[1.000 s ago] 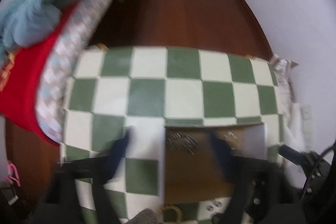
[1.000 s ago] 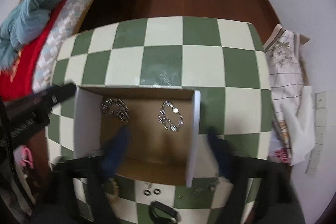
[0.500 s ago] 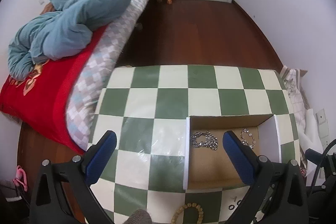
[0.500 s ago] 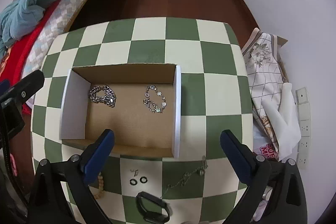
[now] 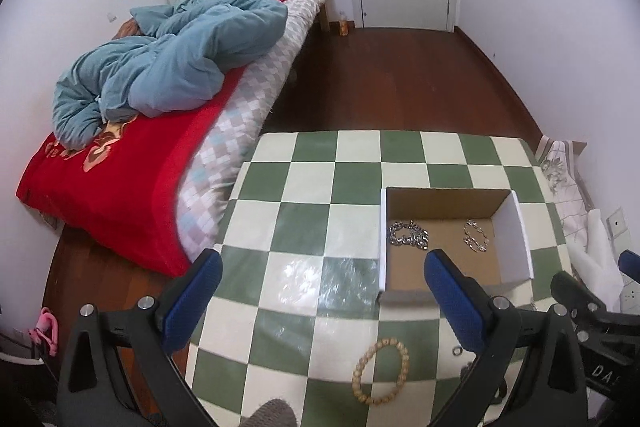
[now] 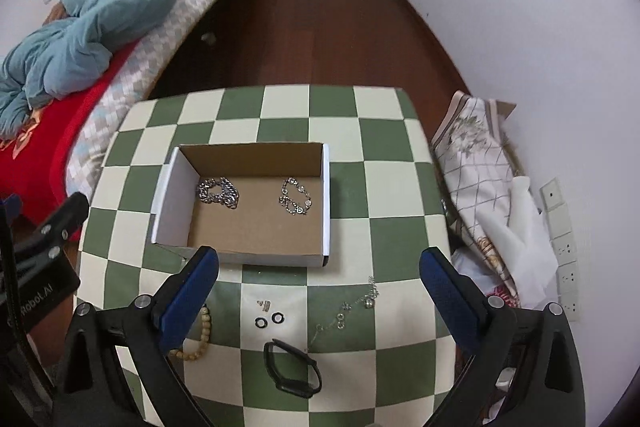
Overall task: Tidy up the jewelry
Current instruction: 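Withdraw both tools from the box back toward the remaining jewelry, then grasp the silver chain necklace with the right tool while the left tool grasps the wooden bead bracelet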
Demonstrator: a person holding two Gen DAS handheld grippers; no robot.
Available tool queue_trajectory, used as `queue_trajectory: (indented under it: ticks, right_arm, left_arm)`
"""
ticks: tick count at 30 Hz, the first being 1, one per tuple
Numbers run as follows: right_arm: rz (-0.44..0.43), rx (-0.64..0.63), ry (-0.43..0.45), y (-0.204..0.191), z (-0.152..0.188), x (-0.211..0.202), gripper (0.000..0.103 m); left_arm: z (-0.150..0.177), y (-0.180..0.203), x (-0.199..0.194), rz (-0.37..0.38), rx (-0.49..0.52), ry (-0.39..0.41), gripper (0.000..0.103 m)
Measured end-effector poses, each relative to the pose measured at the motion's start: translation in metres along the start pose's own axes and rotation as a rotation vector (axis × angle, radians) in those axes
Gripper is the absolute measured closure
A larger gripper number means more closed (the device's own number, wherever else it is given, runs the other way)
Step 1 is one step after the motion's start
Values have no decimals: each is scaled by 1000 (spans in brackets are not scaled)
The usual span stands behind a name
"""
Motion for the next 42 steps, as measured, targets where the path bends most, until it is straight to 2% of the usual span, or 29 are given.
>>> queue_trajectory:
  ticks: [7,11,13,14,15,18,20,25,32,35,36,38,42]
  right_arm:
    - [-63,48,77,10,21,-48,1]
    - [-96,104,61,30,44,-52,1]
    - [-102,130,27,43,61,-41,2]
    - [-102,138,8,49,68,-33,7]
    - [-103,145,-15,54,76,-22,17]
    - [-113,160,-98,70,94,15,34]
    - [-127,170,-142,80,103,41,37]
    - [-128,168,-190,94,109,89,42]
    - [-115,143,-214,80,92,136,42]
    - [-86,115,-233,72,91,150,59]
    - [-76,99,-218,69,89,150,77]
    - [-59,77,-212,65,89,152,91]
    - [-77,73,-207,69,92,150,95]
  left_arm:
    - [20,-4,-42,21,-15,33,0]
    - [39,1,-44,28,-11,4,0]
    - [51,9,-33,28,15,-39,0]
    - [56,13,-27,26,26,-59,0]
    - [61,20,-16,29,41,-89,0]
    - [73,35,10,20,79,-150,0]
    - [81,46,31,15,104,-193,0]
    - [93,62,71,10,116,-273,0]
    - [104,63,104,7,104,-347,1]
    - [107,67,108,23,106,-362,1]
    - [108,69,108,31,108,-366,1]
    - [109,69,106,48,117,-373,1]
    - [113,43,96,64,84,-362,2]
Point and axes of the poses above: each gripper's, at about its wrist camera, not at the fingertips, and x roughly the way its jaws point, y to its right, z to its underside, the point moved 8 cm from there along x, roughly the way its jaws point, and after that the axes turned 7 degrees about -y, right-handed, at the moved point
